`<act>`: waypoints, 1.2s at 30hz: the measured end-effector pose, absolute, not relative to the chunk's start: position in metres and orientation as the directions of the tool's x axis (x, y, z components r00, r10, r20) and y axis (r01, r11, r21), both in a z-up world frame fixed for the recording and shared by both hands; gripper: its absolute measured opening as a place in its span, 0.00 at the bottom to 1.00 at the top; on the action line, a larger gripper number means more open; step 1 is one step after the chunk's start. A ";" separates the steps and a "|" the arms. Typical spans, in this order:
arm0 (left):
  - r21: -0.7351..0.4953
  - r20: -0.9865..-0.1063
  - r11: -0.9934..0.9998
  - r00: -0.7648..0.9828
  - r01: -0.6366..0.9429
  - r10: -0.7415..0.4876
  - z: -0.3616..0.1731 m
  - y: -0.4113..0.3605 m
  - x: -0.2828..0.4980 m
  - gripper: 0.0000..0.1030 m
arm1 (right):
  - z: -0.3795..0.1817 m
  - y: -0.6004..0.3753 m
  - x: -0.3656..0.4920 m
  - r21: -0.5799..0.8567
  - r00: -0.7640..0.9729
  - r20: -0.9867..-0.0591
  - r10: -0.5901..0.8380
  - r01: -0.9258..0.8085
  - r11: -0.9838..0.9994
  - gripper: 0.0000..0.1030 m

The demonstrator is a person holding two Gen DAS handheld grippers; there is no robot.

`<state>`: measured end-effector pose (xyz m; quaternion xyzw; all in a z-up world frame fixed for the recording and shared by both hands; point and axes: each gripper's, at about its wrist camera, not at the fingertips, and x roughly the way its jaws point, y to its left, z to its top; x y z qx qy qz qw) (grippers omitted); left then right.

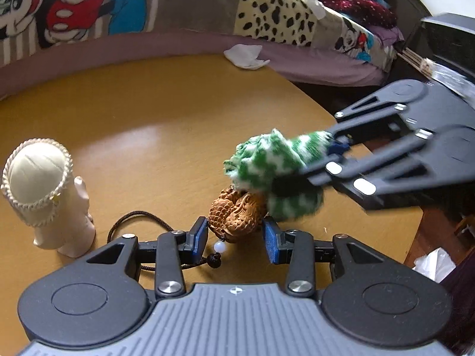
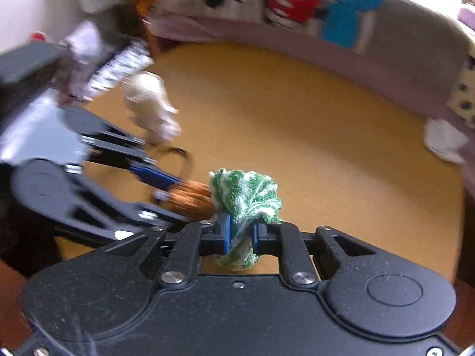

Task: Clean container
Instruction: 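Wipe the pendant's other side with the cloth in the right tool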

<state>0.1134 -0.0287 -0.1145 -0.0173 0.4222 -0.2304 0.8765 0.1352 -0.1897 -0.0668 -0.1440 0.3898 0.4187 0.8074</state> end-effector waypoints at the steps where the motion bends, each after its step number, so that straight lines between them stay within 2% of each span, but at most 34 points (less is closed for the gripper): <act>1: -0.230 -0.733 0.894 0.536 0.384 -0.419 -0.115 -0.028 0.114 0.36 | -0.065 -0.187 0.131 0.101 0.327 -0.738 0.590 -0.811 0.576 0.13; 6: -0.251 -0.734 0.895 0.530 0.370 -0.425 -0.116 -0.025 0.116 0.36 | -0.075 -0.190 0.142 0.024 0.392 -0.791 0.471 -0.748 0.663 0.13; 9: -0.202 -0.743 0.900 0.538 0.387 -0.398 -0.116 -0.031 0.113 0.37 | -0.074 -0.199 0.148 0.062 0.401 -0.775 0.488 -0.721 0.690 0.13; 15: -0.222 -0.746 0.898 0.527 0.379 -0.407 -0.117 -0.031 0.114 0.37 | -0.089 -0.182 0.149 0.041 0.382 -0.793 0.475 -0.744 0.667 0.13; 21: 0.020 -0.755 0.862 0.573 0.507 -0.319 -0.117 -0.053 0.098 0.38 | -0.092 -0.185 0.152 0.041 0.381 -0.802 0.460 -0.734 0.678 0.13; 24: 0.221 -0.726 0.796 0.640 0.563 -0.252 -0.118 -0.069 0.083 0.44 | -0.094 -0.184 0.154 0.045 0.380 -0.803 0.459 -0.729 0.683 0.13; 28: 0.502 -0.650 0.607 0.732 0.616 -0.204 -0.121 -0.085 0.057 0.46 | -0.092 -0.190 0.153 0.045 0.383 -0.803 0.457 -0.726 0.686 0.13; 31: 0.556 -0.634 0.523 0.737 0.646 -0.236 -0.126 -0.090 0.046 0.46 | -0.093 -0.189 0.153 0.046 0.384 -0.803 0.457 -0.724 0.689 0.13; 36: 0.552 -0.637 0.507 0.727 0.662 -0.256 -0.128 -0.087 0.052 0.43 | -0.094 -0.187 0.153 0.046 0.384 -0.803 0.456 -0.723 0.690 0.13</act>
